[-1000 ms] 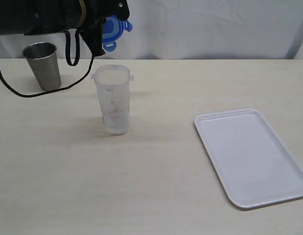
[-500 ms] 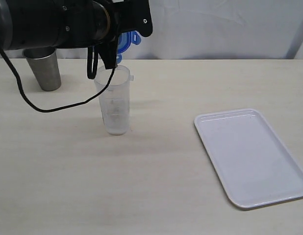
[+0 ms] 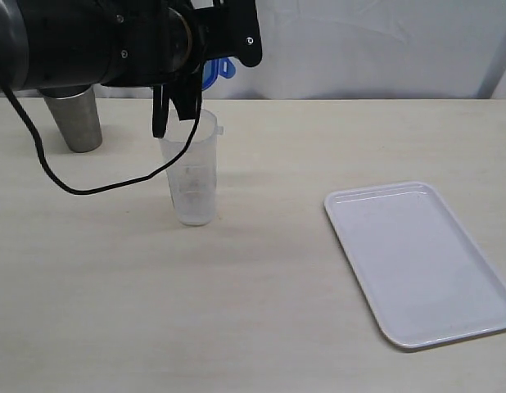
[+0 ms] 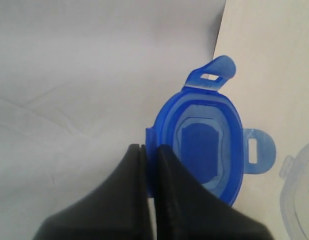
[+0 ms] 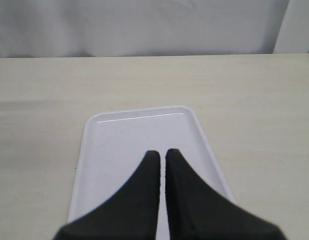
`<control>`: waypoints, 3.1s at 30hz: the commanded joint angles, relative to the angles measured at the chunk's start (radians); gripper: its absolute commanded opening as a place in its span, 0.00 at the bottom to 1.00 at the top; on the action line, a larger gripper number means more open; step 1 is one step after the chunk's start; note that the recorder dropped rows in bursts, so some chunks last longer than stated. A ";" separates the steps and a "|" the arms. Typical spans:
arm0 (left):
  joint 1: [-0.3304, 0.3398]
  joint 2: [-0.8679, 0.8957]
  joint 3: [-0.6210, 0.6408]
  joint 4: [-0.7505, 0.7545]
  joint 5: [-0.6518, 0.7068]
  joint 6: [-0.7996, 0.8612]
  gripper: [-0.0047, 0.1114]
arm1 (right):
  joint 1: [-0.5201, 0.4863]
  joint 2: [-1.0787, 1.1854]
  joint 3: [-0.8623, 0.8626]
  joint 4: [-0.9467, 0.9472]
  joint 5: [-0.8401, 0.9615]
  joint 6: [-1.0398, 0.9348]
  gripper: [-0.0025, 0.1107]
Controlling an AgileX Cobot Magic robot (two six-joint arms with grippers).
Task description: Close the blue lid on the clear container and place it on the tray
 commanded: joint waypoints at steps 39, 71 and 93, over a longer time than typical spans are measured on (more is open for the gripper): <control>-0.161 -0.065 0.174 0.497 0.233 -0.435 0.04 | 0.001 -0.004 0.001 0.000 -0.002 0.001 0.06; -0.061 -0.066 0.274 0.497 0.120 -0.551 0.04 | 0.001 -0.004 0.001 0.000 -0.002 0.001 0.06; -0.061 -0.098 0.272 0.497 0.092 -0.547 0.04 | 0.001 -0.004 0.001 0.000 -0.002 0.001 0.06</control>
